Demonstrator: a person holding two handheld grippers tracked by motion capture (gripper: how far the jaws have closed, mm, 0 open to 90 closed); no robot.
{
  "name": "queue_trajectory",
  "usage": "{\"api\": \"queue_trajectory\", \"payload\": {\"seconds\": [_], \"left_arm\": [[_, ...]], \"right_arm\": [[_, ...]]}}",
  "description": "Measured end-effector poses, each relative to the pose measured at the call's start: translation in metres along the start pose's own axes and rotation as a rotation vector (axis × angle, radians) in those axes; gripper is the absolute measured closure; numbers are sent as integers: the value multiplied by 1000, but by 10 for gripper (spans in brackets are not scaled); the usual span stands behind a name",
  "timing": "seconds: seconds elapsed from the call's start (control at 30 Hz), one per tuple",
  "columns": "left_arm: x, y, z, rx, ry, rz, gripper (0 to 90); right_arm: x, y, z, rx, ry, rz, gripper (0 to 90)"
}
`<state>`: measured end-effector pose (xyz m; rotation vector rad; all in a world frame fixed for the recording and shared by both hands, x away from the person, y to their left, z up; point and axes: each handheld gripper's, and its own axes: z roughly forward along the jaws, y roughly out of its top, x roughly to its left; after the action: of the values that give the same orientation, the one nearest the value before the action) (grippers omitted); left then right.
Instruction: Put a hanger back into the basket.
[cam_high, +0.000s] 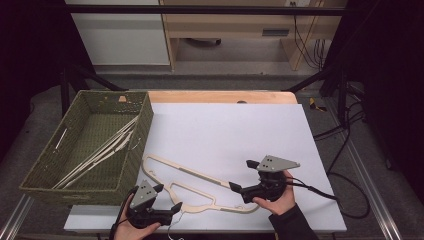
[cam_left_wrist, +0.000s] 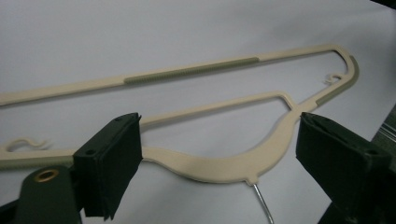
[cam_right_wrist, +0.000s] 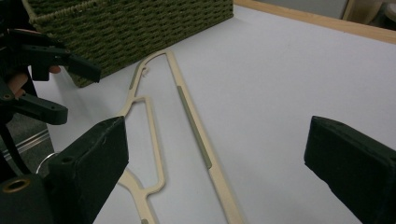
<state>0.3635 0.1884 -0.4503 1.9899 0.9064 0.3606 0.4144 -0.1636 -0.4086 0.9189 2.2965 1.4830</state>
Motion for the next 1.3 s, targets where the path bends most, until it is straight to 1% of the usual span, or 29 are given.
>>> {"api": "queue_trajectory", "payload": {"seconds": [0.07,0.13,0.23,0.3,0.33,0.4,0.47,0.6,0.63,0.73,0.8,0.87,0.93,0.97,1.03,1.07,1.13,1.17,1.27,1.3], "left_arm": [[-4,-2,3,15,-7,-7,182],[-7,-5,6,44,-18,-1,226],[-13,-10,9,81,-8,-11,276],[-15,-13,10,105,-8,-22,319],[-16,-14,11,118,-4,-20,352],[-19,-16,11,128,-5,-25,392],[-22,-18,12,146,6,-16,469],[-28,-21,15,183,0,-26,557],[-29,-21,16,189,6,-22,589],[-33,-23,17,195,33,-3,646],[-35,-24,16,195,45,-8,665],[-37,-24,16,197,67,-3,687],[-42,-25,17,200,105,4,702],[-43,-25,17,204,115,5,715],[-46,-24,18,206,139,-7,729],[-46,-24,19,204,145,-20,738],[-46,-24,19,203,150,-26,749],[-47,-24,19,203,161,-33,753],[-49,-24,20,205,176,-33,769],[-49,-25,20,198,181,-31,775]], "right_arm": [[1,-1,2,6,4,-4,71],[2,-2,3,8,6,-6,72],[5,-2,4,12,7,-10,74],[7,-1,5,13,10,-16,75],[7,-1,6,15,13,-18,76],[8,-2,7,18,16,-17,77],[9,-2,9,23,19,-16,79],[10,-3,11,29,21,-17,80],[10,-4,11,31,23,-15,81],[12,-4,12,36,22,-19,82],[14,-3,14,38,24,-27,82],[16,-4,16,38,33,-22,82],[17,-5,18,46,33,-26,82],[18,-5,19,51,33,-27,82],[20,-5,21,53,36,-32,82],[21,-5,22,57,41,-38,83],[22,-5,23,59,40,-38,82],[23,-6,25,65,46,-36,82],[25,-7,29,75,50,-36,83],[26,-7,30,78,53,-38,83]]}}
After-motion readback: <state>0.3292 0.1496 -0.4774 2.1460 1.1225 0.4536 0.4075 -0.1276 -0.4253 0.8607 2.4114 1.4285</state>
